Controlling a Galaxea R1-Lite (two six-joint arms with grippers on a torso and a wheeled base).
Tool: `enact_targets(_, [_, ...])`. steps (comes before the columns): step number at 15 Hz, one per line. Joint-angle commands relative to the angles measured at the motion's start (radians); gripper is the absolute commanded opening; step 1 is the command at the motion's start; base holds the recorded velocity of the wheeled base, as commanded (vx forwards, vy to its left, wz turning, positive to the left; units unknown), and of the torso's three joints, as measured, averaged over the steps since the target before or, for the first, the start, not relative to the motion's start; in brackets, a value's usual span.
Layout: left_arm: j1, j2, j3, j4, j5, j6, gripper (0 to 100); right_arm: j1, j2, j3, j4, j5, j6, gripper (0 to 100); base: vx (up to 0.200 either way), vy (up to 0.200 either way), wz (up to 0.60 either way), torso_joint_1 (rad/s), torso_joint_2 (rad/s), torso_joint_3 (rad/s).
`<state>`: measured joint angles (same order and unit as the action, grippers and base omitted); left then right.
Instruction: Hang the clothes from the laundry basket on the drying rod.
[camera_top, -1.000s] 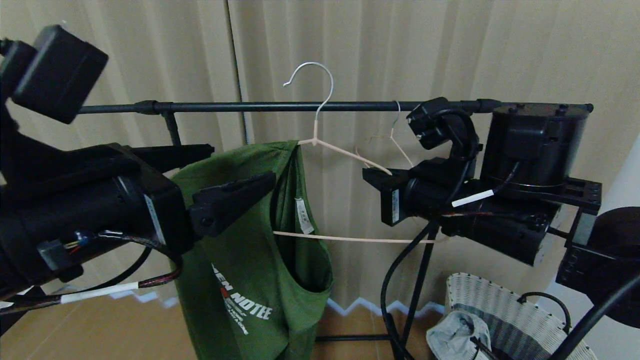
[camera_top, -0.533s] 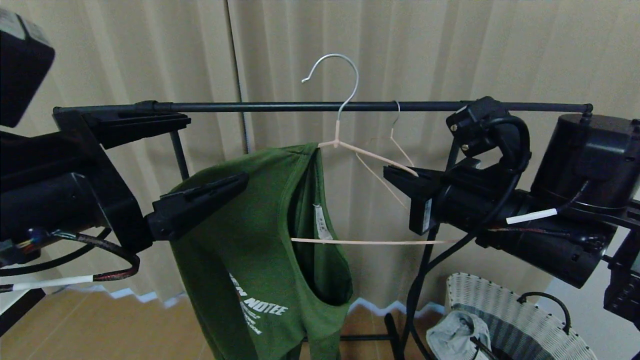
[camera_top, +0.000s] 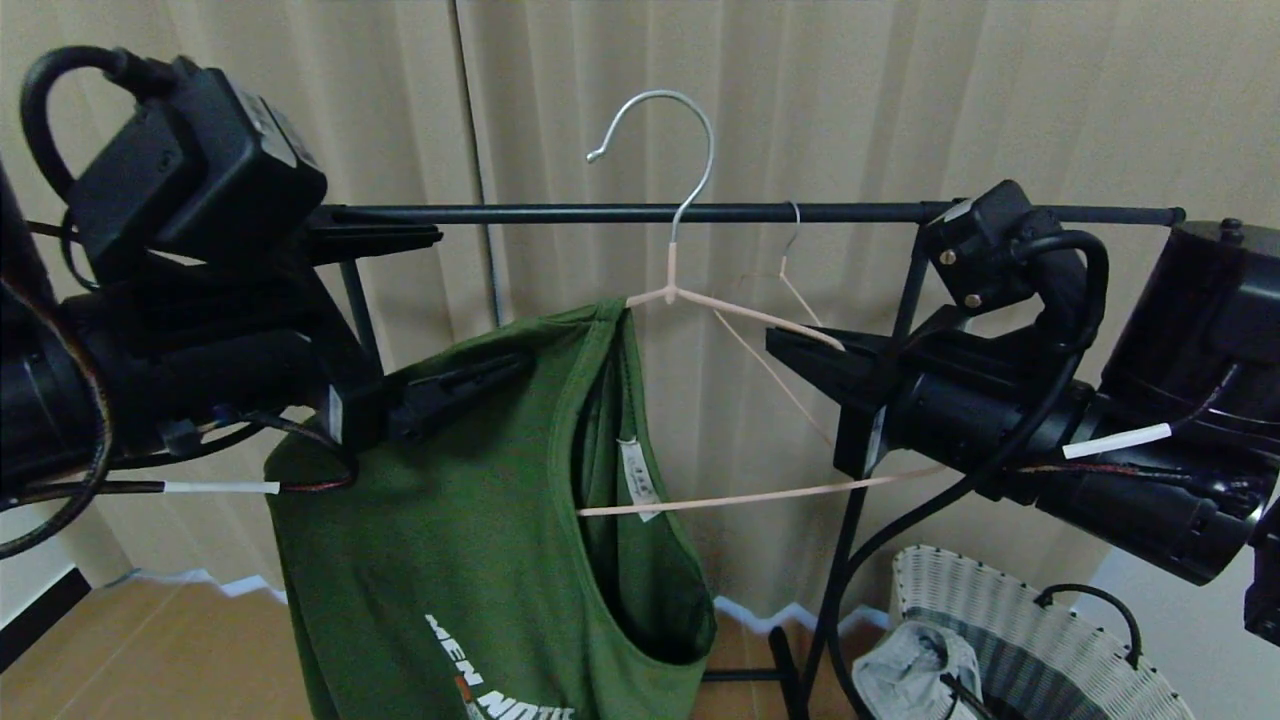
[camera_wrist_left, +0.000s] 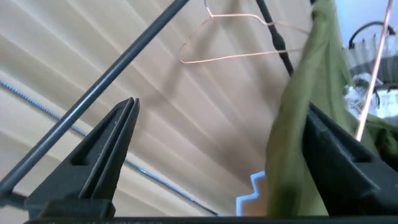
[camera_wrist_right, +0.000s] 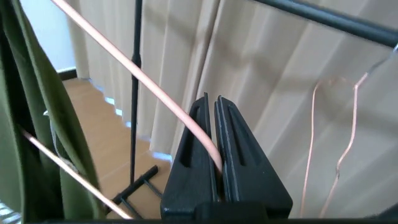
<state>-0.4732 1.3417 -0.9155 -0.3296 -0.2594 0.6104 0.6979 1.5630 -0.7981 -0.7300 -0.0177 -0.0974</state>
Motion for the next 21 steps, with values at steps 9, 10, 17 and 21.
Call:
enact_targets(9, [-0.001,0.068,0.009,-0.003,0.000,0.043,0,0.008,0.003,0.000,-0.023,0.047,-0.021,0,0.000,0.000,0.00,0.000,0.00,0.000])
enact_targets(10, [-0.001,0.063,0.024,-0.006,0.000,0.043,0,0.008,0.002,0.002,-0.023,0.056,-0.021,0,0.000,0.000,0.00,0.000,0.00,0.000])
enact_targets(17, [0.007,0.063,0.049,-0.008,0.003,0.042,0,0.008,-0.001,0.013,-0.025,0.064,-0.019,0,0.000,0.000,0.00,0.000,0.00,0.000])
enact_targets(21, [0.033,0.063,0.055,-0.039,0.005,0.042,0,0.006,-0.006,0.014,-0.023,0.062,-0.021,0,0.000,0.000,0.00,0.000,0.00,0.000])
